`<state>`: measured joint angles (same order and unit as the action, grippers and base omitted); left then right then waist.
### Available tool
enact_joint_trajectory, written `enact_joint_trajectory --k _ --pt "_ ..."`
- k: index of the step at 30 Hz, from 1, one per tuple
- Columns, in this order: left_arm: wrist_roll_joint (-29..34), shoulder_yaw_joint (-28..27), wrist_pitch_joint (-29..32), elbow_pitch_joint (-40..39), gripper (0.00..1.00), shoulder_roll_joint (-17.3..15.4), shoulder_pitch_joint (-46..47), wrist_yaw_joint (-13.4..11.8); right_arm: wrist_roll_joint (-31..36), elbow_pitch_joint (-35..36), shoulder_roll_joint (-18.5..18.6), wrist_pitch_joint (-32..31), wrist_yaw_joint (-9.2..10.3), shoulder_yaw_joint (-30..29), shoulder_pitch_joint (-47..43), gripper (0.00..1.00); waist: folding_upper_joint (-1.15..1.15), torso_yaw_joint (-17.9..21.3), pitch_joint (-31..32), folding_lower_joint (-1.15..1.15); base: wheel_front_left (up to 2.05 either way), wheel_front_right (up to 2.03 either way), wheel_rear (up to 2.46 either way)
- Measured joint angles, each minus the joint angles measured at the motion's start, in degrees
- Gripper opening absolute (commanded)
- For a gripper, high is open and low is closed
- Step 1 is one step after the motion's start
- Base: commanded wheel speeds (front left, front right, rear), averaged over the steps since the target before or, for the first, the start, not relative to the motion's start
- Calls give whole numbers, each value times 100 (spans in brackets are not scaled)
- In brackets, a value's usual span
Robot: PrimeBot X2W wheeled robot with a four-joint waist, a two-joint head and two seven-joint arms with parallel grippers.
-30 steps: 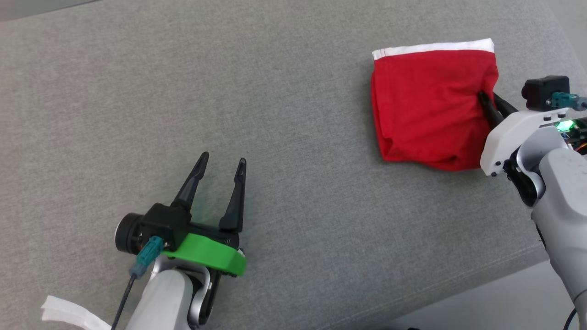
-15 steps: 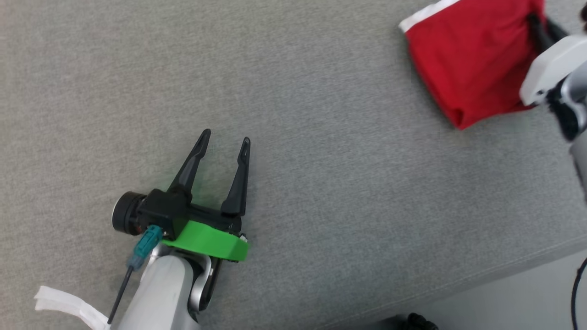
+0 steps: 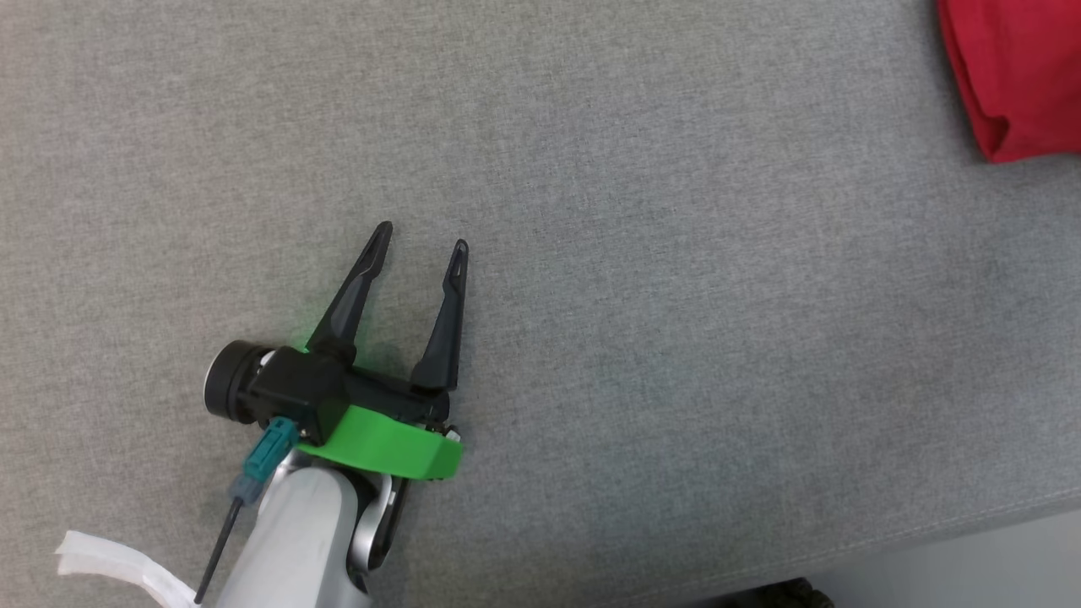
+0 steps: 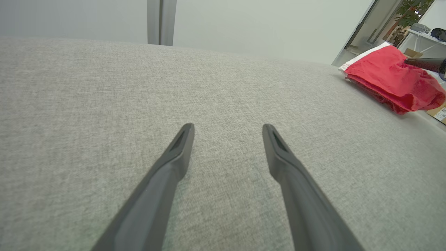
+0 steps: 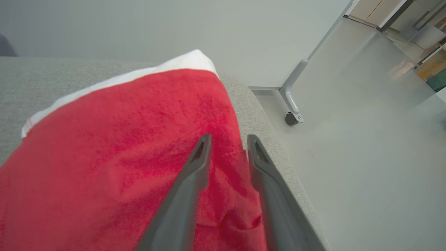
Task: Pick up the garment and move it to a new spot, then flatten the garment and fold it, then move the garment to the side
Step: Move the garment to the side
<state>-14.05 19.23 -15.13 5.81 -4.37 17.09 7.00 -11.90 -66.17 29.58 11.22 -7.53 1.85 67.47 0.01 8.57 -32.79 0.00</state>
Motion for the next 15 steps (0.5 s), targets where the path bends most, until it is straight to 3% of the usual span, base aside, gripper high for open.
enact_joint_trajectory --k 4,8,15 --pt "-1 11 0 15 100 1 -10 -2 246 -41 -75 256 0 -112 41 100 0 19 61 0 0 0 0" --pt "-24 -43 1 55 100 12 -105 -2 442 45 -377 345 0 -115 -10 100 0 62 219 0 0 0 0" --pt "-99 -312 0 74 100 21 -223 -2 655 584 -740 378 0 -86 -387 100 0 84 626 0 0 0 0"
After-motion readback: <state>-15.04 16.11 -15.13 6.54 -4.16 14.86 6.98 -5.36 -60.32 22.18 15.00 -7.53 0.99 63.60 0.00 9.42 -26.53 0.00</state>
